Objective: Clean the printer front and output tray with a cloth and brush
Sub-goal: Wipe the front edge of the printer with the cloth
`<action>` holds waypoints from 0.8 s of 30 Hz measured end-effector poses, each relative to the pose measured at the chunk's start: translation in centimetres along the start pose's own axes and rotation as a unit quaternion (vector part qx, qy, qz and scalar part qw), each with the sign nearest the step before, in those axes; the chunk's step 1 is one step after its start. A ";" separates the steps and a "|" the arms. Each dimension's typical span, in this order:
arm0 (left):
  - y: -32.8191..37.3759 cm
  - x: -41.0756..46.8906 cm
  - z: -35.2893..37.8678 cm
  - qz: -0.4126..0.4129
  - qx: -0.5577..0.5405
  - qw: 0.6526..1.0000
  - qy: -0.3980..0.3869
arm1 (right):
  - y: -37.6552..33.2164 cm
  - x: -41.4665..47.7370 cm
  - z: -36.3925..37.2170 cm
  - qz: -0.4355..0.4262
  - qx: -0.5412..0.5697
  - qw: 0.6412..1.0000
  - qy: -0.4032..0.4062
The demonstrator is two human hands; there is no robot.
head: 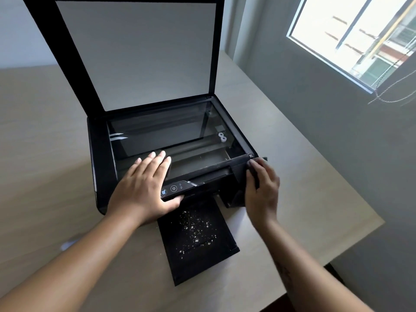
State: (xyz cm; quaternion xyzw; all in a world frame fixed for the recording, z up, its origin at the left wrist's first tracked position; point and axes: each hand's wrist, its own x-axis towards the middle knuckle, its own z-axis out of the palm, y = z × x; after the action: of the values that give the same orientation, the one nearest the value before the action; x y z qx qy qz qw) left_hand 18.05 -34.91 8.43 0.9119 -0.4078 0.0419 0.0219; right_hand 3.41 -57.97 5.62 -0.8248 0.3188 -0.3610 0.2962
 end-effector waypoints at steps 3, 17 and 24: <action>-0.1 0.0 0.1 0.002 0.003 1.000 0.001 | -1.1 -1.2 0.5 -0.210 -0.042 0.972 -0.096; 0.0 0.2 0.3 0.006 0.004 1.000 0.001 | 0.0 0.6 0.9 -0.043 -0.049 0.996 -0.055; -0.1 0.1 0.3 0.009 0.008 1.000 0.002 | 0.4 2.4 0.2 -0.061 -0.088 0.990 -0.093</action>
State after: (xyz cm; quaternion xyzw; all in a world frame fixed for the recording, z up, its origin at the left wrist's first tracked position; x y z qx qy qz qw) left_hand 18.24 -34.98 8.16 0.9083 -0.4154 0.0472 0.0153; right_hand 4.76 -59.95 6.23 -0.8957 0.2692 -0.2707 0.2280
